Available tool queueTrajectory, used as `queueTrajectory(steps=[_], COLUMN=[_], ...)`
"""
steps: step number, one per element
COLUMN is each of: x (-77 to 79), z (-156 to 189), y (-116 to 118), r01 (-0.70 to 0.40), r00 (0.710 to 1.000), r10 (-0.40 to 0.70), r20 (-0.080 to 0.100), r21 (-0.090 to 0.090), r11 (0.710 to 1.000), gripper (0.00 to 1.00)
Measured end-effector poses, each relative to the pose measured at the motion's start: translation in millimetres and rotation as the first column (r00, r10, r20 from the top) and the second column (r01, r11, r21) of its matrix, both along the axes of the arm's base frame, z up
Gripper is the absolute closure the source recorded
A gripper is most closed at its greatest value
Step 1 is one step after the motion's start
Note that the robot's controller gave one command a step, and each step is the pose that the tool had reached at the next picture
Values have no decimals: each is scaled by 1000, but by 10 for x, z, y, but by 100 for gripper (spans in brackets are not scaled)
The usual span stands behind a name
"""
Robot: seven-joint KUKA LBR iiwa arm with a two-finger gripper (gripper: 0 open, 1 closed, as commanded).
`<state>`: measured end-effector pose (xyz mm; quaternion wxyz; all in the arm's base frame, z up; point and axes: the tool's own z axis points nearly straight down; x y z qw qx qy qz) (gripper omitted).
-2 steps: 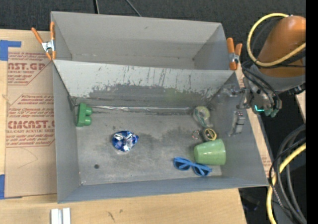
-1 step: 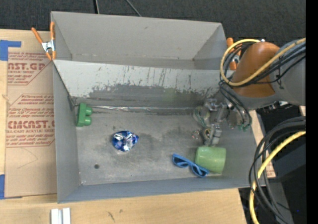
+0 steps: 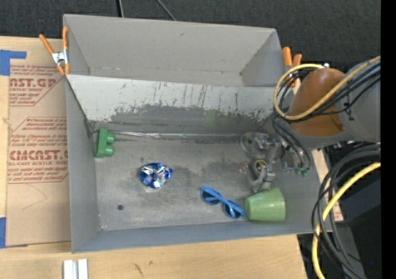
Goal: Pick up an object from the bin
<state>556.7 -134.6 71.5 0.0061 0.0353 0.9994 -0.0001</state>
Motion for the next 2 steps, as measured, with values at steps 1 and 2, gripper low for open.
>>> queueTrajectory(steps=[1,2], x=[-19,-214], z=[-4,1132], y=[3,-41], r01=[-3,17], r00=[1000,1000], r10=[3,-17], r20=[-11,-2], r21=[1,-1], r11=[1000,1000], gripper=[100,100])
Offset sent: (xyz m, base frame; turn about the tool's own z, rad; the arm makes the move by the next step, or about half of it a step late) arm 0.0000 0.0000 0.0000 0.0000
